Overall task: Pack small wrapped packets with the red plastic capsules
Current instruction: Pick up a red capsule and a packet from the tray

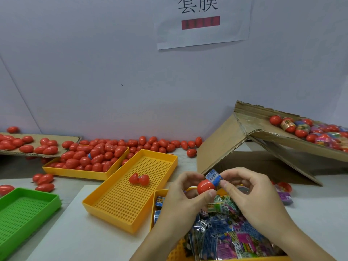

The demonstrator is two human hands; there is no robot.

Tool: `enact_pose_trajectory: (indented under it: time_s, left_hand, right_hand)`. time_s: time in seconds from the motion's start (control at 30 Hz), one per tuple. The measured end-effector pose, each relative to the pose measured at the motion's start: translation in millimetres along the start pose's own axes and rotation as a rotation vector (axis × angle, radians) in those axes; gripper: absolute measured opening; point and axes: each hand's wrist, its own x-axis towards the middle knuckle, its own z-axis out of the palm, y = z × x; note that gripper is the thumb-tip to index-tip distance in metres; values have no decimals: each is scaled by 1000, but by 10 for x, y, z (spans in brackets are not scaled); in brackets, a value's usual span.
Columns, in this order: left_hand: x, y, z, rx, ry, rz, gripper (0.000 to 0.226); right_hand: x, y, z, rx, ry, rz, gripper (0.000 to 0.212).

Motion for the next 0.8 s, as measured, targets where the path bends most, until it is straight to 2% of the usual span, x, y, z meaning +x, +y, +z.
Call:
enact_pose_trajectory:
  time_s: [0.17, 0.4, 0.8]
  left_hand:
    - [3, -20, 10, 51, 0, 6, 51]
    - [12, -17, -2, 24, 30, 21, 44]
    - [-8, 6, 21, 95, 41, 59, 37]
  right_hand:
    - [-16, -27, -8, 39, -61, -14, 19]
    - [-16, -48, -13, 50, -97, -6, 17]
    - [-19, -30, -17, 202, -151, 69, 31]
